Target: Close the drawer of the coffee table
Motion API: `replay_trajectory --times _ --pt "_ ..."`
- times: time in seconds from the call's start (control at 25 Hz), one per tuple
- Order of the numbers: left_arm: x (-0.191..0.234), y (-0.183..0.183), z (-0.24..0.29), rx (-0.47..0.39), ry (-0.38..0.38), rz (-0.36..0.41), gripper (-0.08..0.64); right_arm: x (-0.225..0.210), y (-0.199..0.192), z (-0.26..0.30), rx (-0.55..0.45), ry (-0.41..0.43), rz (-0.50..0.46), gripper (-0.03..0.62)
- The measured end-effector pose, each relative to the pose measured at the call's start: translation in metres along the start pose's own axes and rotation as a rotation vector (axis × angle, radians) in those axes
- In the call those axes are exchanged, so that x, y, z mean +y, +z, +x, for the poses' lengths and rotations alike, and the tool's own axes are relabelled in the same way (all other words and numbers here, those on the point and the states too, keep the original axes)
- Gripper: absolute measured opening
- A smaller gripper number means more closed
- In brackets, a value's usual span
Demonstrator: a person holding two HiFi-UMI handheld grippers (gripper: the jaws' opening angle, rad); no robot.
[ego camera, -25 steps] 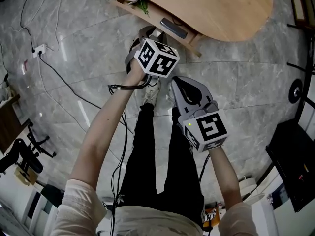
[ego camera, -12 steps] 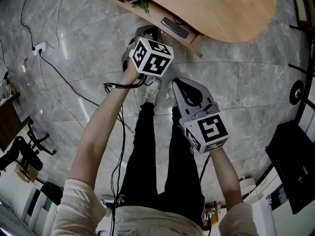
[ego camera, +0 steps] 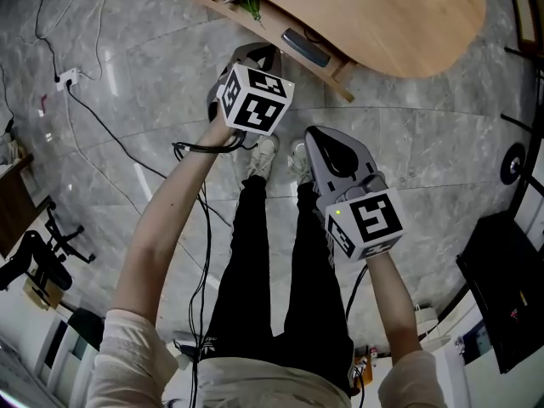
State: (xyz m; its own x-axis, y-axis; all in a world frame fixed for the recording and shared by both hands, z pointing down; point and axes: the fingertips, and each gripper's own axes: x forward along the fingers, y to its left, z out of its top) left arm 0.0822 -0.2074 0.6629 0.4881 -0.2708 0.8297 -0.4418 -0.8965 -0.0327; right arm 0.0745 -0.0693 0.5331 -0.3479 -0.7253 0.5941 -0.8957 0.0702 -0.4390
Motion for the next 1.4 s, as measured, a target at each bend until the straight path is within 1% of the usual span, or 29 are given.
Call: replay_trajectory --times 0.2,0.32,0.44,0.56,0.68,0.84,0.92,1.0,1.16,1.28,1.4 --pt "0.000 0.015 0.009 -0.041 -0.016 0.028 0.009 -0.005 -0.001 0.006 0.005 -0.004 -0.011 0.006" --pt "-0.001 0.032 0.019 -0.088 -0.015 0.037 0.008 -0.008 -0.001 0.008 0.000 0.000 -0.012 0.006" --pt "-0.002 0.046 0.028 -0.197 -0.015 0.026 0.009 -0.009 -0.002 0.009 -0.010 0.021 -0.017 0.006" --pt "0.000 0.057 0.035 -0.324 0.006 -0.020 0.009 -0.014 -0.003 0.012 -0.025 0.044 -0.028 0.006" --pt "0.001 0.066 0.039 -0.426 0.036 -0.062 0.008 -0.025 -0.008 0.016 -0.046 0.044 -0.020 0.006" --pt "0.003 0.073 0.043 -0.547 0.070 -0.069 0.009 -0.038 -0.015 0.020 -0.064 0.049 -0.011 0.006" --pt "0.002 0.077 0.046 -0.609 0.066 -0.058 0.009 -0.042 -0.018 0.022 -0.065 0.051 -0.011 0.006" --pt "0.003 0.080 0.047 -0.653 0.058 -0.059 0.009 -0.043 -0.021 0.025 -0.064 0.051 -0.017 0.006" --pt "0.004 0.081 0.046 -0.671 0.067 -0.091 0.009 -0.044 -0.024 0.026 -0.062 0.051 -0.023 0.006" --pt "0.001 0.082 0.047 -0.653 0.077 -0.072 0.009 -0.040 -0.023 0.024 -0.058 0.055 -0.026 0.006" --pt "-0.001 0.082 0.050 -0.615 0.067 -0.045 0.009 -0.034 -0.019 0.024 -0.061 0.066 -0.036 0.006"
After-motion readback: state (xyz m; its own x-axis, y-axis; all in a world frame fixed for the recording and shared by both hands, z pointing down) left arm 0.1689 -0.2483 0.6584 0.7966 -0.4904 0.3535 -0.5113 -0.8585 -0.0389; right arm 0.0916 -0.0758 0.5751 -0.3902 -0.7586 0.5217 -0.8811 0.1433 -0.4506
